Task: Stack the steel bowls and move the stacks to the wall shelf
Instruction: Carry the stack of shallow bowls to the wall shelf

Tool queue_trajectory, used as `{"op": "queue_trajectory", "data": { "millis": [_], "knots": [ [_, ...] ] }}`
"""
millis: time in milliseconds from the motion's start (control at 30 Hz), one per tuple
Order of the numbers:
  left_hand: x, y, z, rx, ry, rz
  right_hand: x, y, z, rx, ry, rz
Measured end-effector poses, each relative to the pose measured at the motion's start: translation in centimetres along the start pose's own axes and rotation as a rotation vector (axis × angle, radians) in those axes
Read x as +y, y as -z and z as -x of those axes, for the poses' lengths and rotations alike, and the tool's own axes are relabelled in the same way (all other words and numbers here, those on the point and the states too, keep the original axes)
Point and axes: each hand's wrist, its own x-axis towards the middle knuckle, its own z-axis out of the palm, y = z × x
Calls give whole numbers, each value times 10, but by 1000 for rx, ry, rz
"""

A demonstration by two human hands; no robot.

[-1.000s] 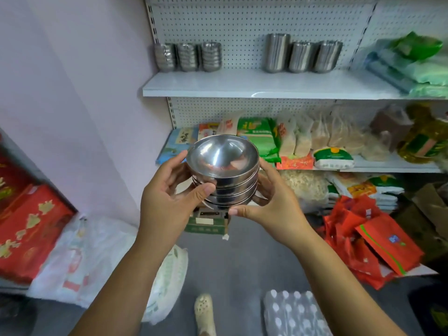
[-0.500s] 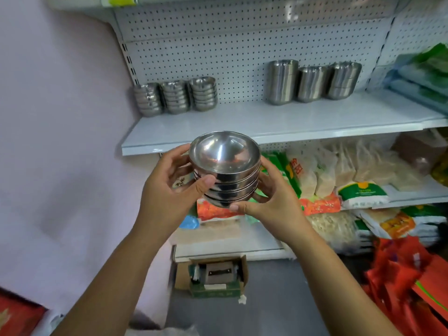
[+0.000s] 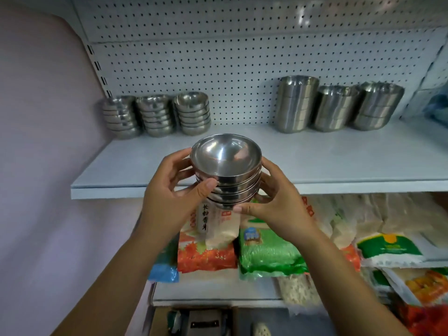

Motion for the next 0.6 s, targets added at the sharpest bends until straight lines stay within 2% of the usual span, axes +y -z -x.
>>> {"op": "queue_trajectory", "data": {
  "millis": [167, 400, 600],
  "knots": [
    [-31, -29, -78, 92, 23, 15, 30, 30, -105, -95, 28, 4],
    [-88, -59, -159, 59, 78, -40, 85, 55, -206, -183, -1, 38],
    [-123, -74, -222, -22, 145, -102, 117, 67, -262, -139, -60, -22]
  ]
}}
